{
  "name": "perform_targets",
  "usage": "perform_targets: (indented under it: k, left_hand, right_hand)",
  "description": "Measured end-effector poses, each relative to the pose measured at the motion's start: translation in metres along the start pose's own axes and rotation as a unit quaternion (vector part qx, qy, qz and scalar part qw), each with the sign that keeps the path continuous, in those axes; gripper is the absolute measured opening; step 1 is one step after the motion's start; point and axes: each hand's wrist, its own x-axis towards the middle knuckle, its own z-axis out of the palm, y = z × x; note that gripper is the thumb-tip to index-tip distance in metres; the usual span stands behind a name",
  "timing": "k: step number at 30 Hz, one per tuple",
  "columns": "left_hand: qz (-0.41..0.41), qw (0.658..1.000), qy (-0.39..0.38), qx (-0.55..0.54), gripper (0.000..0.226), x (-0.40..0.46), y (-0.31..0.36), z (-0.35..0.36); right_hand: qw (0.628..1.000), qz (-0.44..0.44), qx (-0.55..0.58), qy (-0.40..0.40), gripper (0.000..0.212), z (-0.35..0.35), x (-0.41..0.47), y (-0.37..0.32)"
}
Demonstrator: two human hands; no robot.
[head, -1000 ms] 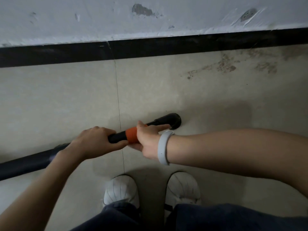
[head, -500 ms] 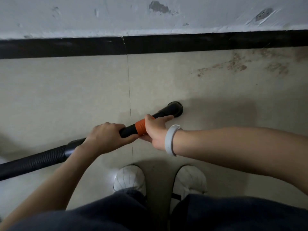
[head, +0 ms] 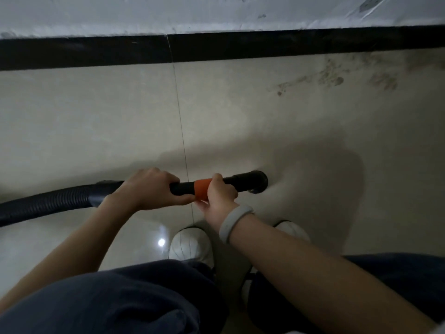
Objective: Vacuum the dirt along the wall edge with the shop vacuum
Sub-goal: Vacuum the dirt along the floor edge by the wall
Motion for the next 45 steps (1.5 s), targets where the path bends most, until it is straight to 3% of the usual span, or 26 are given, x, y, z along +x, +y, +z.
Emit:
perform_targets:
  k: [7, 14, 18, 25, 34, 38, 45]
  left_hand:
    - [0.047, 0.998, 0.035, -0.014, 0.053, 0.051, 0.028, -0.006]
    - [-0.041, 0.988, 0.131, -0.070, 0.059, 0.077, 0.052, -0.020]
    - [-0.069, 0.978, 0.163, -0.115, 0.061, 0.089, 0.052, -0.030]
    - [-0.080, 0.981, 0.149, -0.091, 0.053, 0.110, 0.067, -0.044]
    - [-0.130, 0.978, 0.096, -0.129, 0.054, 0.125, 0.165, -0.034]
    - [-0.193, 0.959, 0.087, -0.186, 0.048, 0.124, 0.202, -0.029]
    - [-0.279, 0.928, 0.137, -0.206, 0.046, 0.126, 0.243, -0.044]
  right_hand:
    - [0.996, -0.050, 0.027, 0.063, 0.051, -0.007, 0.019, -0.044]
    - [0.983, -0.167, -0.069, 0.037, 0.047, 0.019, 0.033, -0.104]
    - [0.953, -0.230, -0.192, 0.040, 0.054, 0.041, 0.039, -0.127]
    - [0.944, -0.207, -0.258, -0.009, 0.060, 0.036, 0.059, -0.163]
    - [0.932, -0.197, -0.299, -0.056, 0.059, -0.052, 0.071, -0.208]
    - [0.902, -0.207, -0.370, -0.080, 0.060, -0.076, 0.079, -0.220]
    - [0.872, -0.175, -0.437, -0.138, 0.067, -0.080, 0.086, -0.243]
